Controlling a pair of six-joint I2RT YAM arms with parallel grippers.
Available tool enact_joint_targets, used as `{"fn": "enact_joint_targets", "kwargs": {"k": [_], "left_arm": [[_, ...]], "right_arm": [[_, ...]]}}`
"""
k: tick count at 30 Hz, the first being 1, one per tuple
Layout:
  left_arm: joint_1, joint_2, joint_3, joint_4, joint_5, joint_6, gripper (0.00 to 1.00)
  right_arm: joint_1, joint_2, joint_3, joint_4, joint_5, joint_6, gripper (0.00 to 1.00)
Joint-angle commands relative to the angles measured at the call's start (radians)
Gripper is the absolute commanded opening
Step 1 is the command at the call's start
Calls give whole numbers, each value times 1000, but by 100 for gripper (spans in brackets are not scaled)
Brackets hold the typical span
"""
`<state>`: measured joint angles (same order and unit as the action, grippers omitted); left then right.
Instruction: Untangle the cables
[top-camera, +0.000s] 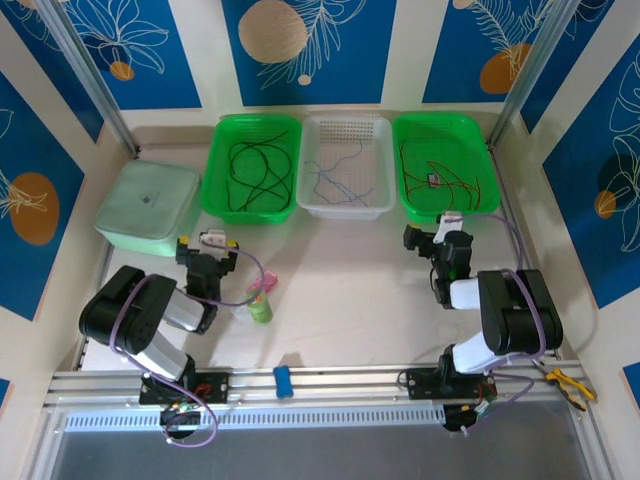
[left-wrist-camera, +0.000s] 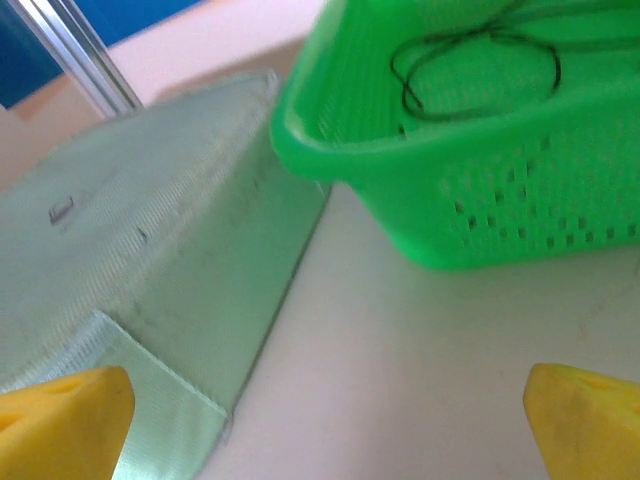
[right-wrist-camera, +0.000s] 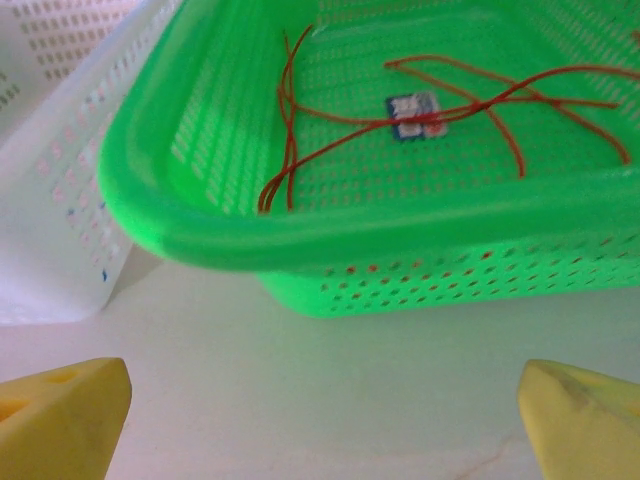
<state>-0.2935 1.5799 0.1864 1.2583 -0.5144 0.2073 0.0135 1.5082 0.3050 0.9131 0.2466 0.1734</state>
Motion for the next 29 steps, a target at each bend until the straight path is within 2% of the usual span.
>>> {"fn": "enact_joint_targets", "kwargs": {"k": [1, 4, 5, 8, 11, 29], "left_arm": [[35, 6, -18, 145, 116, -36, 99], [80, 40, -12, 140, 204, -69, 99], [85, 59, 12, 143, 197, -64, 99], [108, 2, 102, -108, 187, -111, 99], [146, -7, 158, -238, 201, -157, 99], [158, -7, 160, -243, 216, -161, 99]], "right_arm": [[14, 2, 47, 7, -11, -52, 99], [12, 11, 101, -87, -26, -54, 99], [6, 17, 89, -51, -39, -51, 99], [4, 14, 92, -65, -38, -49, 99], [5, 11, 94, -72, -36, -51, 99], [4, 11, 95, -73, -42, -51, 99]]}}
